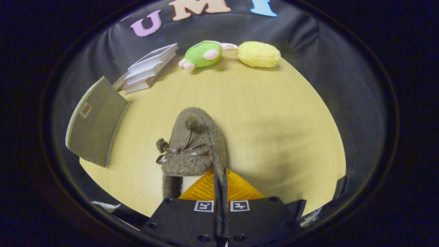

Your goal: Open the storage box then place both shoes into the box .Put the left shoe in first, then the right shoe, with the right side of both shoes facing outward in a uniform manner.

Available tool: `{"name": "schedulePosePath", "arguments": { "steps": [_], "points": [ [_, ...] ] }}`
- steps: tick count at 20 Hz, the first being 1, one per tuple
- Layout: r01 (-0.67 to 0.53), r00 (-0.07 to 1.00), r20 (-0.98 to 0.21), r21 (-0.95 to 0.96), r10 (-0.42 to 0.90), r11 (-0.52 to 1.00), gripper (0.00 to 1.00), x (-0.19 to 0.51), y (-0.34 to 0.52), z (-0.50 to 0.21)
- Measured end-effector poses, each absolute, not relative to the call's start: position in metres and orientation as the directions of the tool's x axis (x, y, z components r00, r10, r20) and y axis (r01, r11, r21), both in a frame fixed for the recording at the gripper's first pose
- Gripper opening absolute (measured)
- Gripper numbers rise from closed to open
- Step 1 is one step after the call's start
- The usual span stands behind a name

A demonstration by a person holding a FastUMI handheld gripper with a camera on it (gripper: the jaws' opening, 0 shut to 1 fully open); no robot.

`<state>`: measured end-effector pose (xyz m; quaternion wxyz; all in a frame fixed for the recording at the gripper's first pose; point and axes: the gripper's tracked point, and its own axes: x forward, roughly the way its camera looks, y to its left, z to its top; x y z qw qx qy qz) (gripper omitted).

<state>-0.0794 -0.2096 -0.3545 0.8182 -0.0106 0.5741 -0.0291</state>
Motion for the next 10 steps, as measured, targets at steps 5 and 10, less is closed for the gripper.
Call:
{"name": "schedulePosePath", "arguments": {
  "steps": [5,10],
  "points": [
    [0.177,0.343,-0.939,0.054,-0.010,0.983,0.04,-0.071,-0.181,-0.333],
    [0.230,0.377,-0.926,0.107,0.013,0.967,0.03,-0.056,-0.145,-0.305]
  ]
}}
